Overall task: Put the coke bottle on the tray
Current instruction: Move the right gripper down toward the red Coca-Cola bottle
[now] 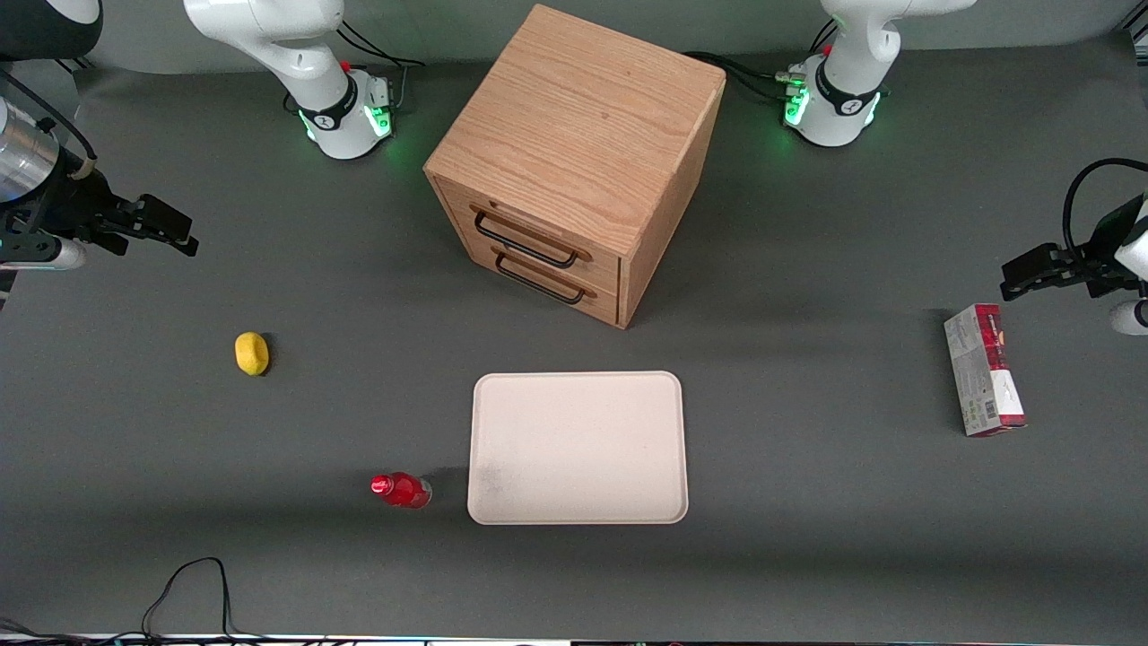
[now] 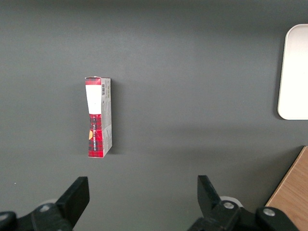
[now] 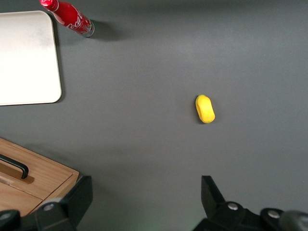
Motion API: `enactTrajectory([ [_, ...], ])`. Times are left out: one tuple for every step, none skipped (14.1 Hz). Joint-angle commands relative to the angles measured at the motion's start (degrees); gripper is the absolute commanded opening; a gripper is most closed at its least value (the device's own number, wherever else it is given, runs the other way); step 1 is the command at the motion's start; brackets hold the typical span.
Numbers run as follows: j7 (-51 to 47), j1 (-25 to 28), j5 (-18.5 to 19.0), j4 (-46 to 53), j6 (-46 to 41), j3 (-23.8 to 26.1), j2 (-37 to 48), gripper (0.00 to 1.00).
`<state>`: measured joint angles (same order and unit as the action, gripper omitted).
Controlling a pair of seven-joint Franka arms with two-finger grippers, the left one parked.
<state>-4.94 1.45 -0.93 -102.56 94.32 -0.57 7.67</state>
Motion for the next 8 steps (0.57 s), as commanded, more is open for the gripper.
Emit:
enactTrajectory([
  [-1.1,0.4,-1.5,-0.4,0.2,-0.5,0.9,1.0],
  [-1.2,0.3,-1.5,-0.4,0.1,-0.4,0.9,1.0],
  [-1.1,0.2,-1.5,-0.4,0.2,-0.3,0.7,1.0],
  [-0.9,0.4,-1.5,-0.4,0.4,-0.1,0.2,1.0],
  [-0.9,0.6,-1.2,-0.4,1.3,1.3,-1.0,1.0],
  [-0.9,0.5,-0.7,-0.3,3.1,3.3,-2.6,1.0],
  [-1.0,0.5,-0.7,0.2,5.4,3.9,-3.5,1.0],
  [-1.1,0.6,-0.7,2.7,6.4,4.3,-5.6,1.0],
])
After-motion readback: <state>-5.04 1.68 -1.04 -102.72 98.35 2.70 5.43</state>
